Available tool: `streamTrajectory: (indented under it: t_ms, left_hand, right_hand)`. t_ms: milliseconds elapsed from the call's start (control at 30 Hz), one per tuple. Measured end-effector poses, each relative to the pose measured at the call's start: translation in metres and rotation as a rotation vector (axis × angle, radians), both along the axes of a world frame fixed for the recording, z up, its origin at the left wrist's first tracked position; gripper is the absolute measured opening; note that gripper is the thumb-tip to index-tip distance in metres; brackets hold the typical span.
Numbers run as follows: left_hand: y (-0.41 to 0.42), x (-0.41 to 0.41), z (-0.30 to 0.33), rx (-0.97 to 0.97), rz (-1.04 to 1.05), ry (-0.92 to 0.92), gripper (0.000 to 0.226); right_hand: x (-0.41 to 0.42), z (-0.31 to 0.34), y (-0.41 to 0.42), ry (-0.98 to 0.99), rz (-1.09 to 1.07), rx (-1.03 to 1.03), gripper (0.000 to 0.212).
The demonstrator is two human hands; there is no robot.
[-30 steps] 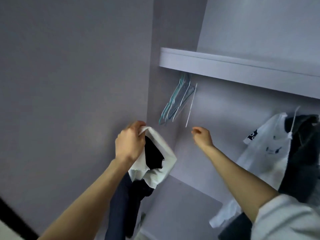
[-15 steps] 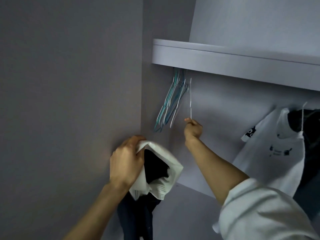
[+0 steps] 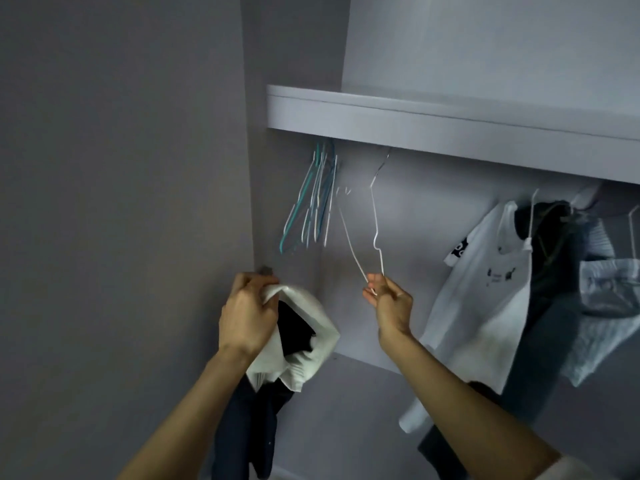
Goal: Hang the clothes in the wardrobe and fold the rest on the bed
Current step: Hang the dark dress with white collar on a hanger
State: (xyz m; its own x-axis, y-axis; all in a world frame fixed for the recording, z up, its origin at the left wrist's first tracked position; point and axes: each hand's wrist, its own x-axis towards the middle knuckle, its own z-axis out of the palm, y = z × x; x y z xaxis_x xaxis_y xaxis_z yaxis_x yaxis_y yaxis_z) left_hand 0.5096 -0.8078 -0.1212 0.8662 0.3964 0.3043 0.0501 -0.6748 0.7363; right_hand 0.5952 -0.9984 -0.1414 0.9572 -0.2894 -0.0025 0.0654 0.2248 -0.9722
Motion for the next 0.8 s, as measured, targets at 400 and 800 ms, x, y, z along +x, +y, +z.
streamTrajectory:
  t_ms: [400,800]
  left_hand:
    - [-0.088,-0.042,-0.048,-0.657,-0.136,0.269,0.032]
    - [-0.168,-0.072,-0.047,-1.002,-0.323,0.306,0.040]
  right_hand:
    - [-0.126,-0.066,-0.151,0.164,0.100,-0.047,0.012]
    - [-0.180,-0.097,-0.210,0.378,0.666,-0.120,0.013]
